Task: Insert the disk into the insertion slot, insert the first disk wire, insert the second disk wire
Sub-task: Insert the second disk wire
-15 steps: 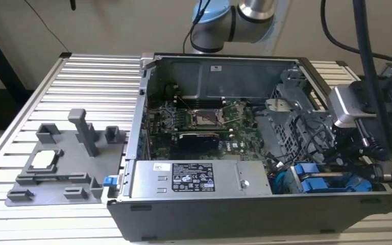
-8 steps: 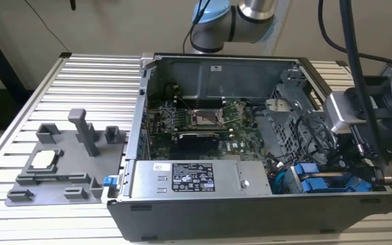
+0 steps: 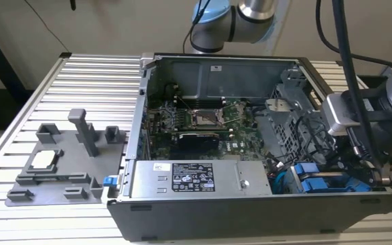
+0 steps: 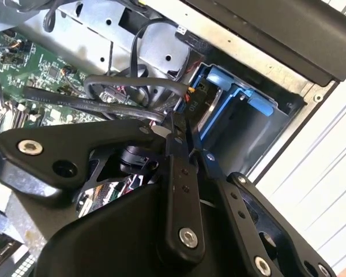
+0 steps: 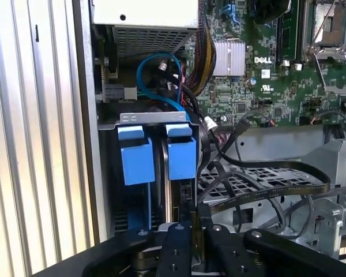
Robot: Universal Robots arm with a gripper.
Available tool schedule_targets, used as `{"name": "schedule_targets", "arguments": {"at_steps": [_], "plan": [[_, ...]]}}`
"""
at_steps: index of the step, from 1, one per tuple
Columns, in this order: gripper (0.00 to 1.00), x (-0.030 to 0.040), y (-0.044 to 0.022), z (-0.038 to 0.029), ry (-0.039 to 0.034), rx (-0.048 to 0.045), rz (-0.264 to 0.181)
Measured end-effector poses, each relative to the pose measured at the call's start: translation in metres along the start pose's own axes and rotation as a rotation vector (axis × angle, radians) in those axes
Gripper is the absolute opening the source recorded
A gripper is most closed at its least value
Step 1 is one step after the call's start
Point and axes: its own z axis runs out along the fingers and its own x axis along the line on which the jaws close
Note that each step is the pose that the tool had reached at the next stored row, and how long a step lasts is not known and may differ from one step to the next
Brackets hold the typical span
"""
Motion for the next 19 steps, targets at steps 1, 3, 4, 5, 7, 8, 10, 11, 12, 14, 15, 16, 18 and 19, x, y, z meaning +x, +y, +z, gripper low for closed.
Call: {"name": "schedule_targets", "arguments": {"at_steps": [1, 3, 4, 5, 7, 8, 10, 11, 12, 14, 15, 16, 18, 19], "plan": [[0.16, 0.0000, 0.0005, -0.0002, 0.0001, 0.0007, 0.000], [0.16, 0.0000, 0.0015, -0.0005, 0.0002, 0.0023, 0.000], [0.16, 0.0000, 0.0019, -0.0006, 0.0001, 0.0032, -0.001], [0.16, -0.0001, 0.0021, -0.0010, -0.0001, 0.0040, -0.001], [0.16, -0.0003, 0.0025, -0.0018, -0.0002, 0.0057, -0.001], [0.16, -0.0004, 0.0025, -0.0020, -0.0003, 0.0068, -0.001], [0.16, -0.0003, 0.0026, -0.0023, -0.0001, 0.0095, -0.002], [0.16, -0.0001, 0.0027, -0.0024, -0.0001, 0.0112, -0.002], [0.16, 0.0002, 0.0027, -0.0025, 0.0000, 0.0124, -0.003], [0.16, 0.0007, 0.0028, -0.0022, -0.0005, 0.0135, -0.003], [0.16, 0.0008, 0.0028, -0.0018, -0.0005, 0.0137, -0.003], [0.16, 0.0010, 0.0030, -0.0013, -0.0005, 0.0138, -0.003], [0.16, 0.0013, 0.0032, -0.0003, -0.0005, 0.0139, -0.003], [0.16, 0.0014, 0.0033, 0.0002, -0.0003, 0.0139, -0.003]]}}
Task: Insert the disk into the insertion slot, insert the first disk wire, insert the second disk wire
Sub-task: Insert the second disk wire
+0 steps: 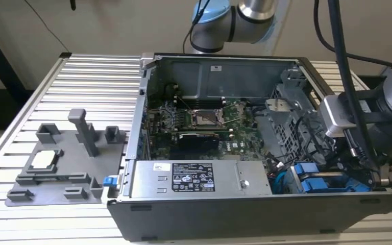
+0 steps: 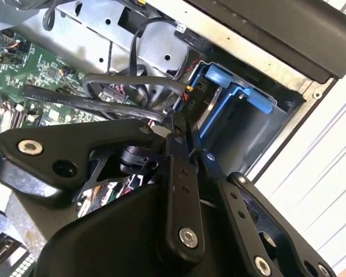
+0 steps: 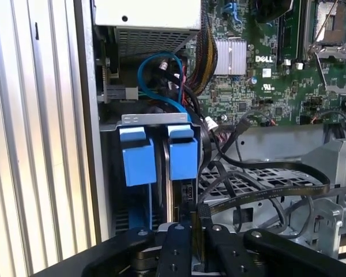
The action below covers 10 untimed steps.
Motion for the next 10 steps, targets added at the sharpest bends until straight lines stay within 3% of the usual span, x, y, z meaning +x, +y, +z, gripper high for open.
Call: {"name": "schedule_targets", "arguments": {"at_steps": [7, 8, 10], "plan": [[0.18, 0.0011, 0.0010, 0.0044, -0.0007, -0.0001, 0.000], [0.24, 0.0011, 0.0011, 0.0046, -0.0003, -0.0001, 0.000], [0.24, 0.0012, 0.0011, 0.0046, 0.0001, -0.0001, 0.000]]}}
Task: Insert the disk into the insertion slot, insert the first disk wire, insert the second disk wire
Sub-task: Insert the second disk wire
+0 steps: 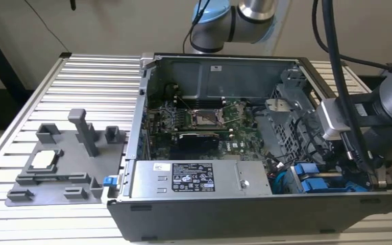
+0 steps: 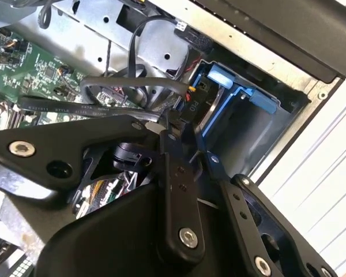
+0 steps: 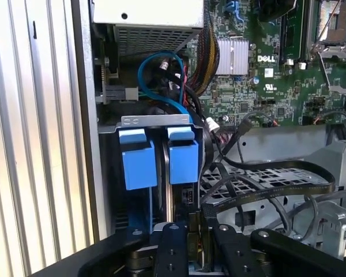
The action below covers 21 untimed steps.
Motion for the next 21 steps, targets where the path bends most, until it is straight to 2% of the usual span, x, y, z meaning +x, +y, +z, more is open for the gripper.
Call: {"name": "schedule_targets", "arguments": {"at_steps": [3, 12, 21], "plan": [[0.24, 0.0000, 0.0000, -0.0001, 0.0000, 0.0000, 0.000], [0.24, -0.0029, -0.0013, -0.0121, 0.0002, 0.0004, 0.002], [0.24, -0.0121, -0.0055, -0.0499, 0.0003, 0.0004, 0.003]]}}
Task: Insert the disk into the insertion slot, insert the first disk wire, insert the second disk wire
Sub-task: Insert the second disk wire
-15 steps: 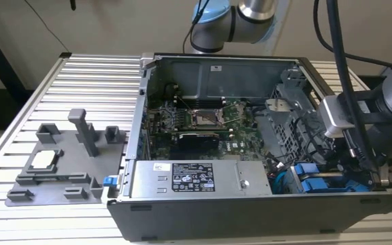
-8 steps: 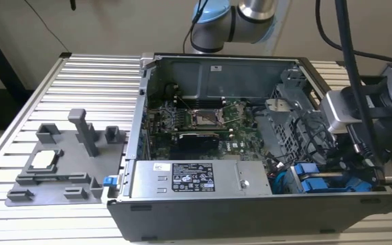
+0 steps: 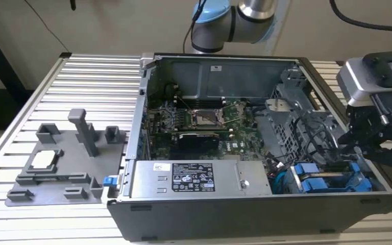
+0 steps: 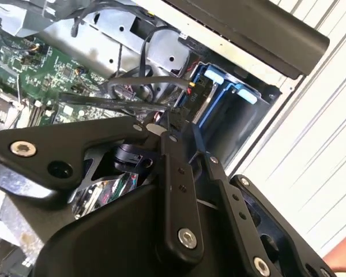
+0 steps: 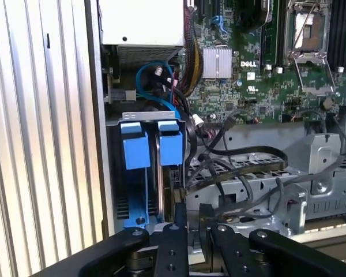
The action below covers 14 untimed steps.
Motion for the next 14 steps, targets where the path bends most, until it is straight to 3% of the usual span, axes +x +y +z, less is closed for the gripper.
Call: {"name": "schedule_targets", "arguments": {"at_steps": [3, 14], "plan": [[0.24, -0.0026, -0.0013, -0.0109, 0.0001, 0.0000, 0.000], [0.24, -0.0028, -0.0013, -0.0117, -0.0005, -0.0001, 0.000]]}}
